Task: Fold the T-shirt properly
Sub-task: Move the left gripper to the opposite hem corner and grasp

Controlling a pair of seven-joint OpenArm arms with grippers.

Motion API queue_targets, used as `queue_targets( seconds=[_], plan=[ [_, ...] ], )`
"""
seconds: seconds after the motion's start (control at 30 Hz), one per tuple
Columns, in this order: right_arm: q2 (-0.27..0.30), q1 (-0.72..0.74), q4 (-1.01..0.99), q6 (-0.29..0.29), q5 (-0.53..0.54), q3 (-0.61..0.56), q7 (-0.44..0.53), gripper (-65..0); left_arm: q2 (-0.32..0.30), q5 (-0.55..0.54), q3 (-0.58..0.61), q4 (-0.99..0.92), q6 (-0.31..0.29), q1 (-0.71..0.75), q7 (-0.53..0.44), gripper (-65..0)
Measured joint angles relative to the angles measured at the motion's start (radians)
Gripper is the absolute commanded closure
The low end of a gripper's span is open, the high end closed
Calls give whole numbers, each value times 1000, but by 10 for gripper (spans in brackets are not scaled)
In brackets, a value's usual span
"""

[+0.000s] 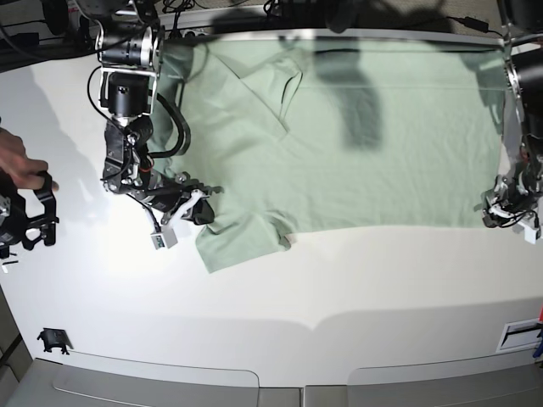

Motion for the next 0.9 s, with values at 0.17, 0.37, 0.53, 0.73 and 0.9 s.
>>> queue_targets(
  seconds=[0.17,0.37,0.53,0.73,0.9],
  plan=[
    [0,0,0,0,0,0,-1,0,37,-3,0,-10,0,1,-19,-272],
    [0,0,0,0,0,0,-4,0,44,-18,0,-10,0,2,-11,-43],
    [0,0,0,0,23,0,-8,0,40,-19,0,-10,-1,6,-7,0],
    [0,-7,51,0,87,-4,-81,0,8,-157,0,25,-73,18,88,0],
    [0,-13,127,52,86,-4,-132,0,-30,-260,2,91,-129,21,220,0]
  ],
)
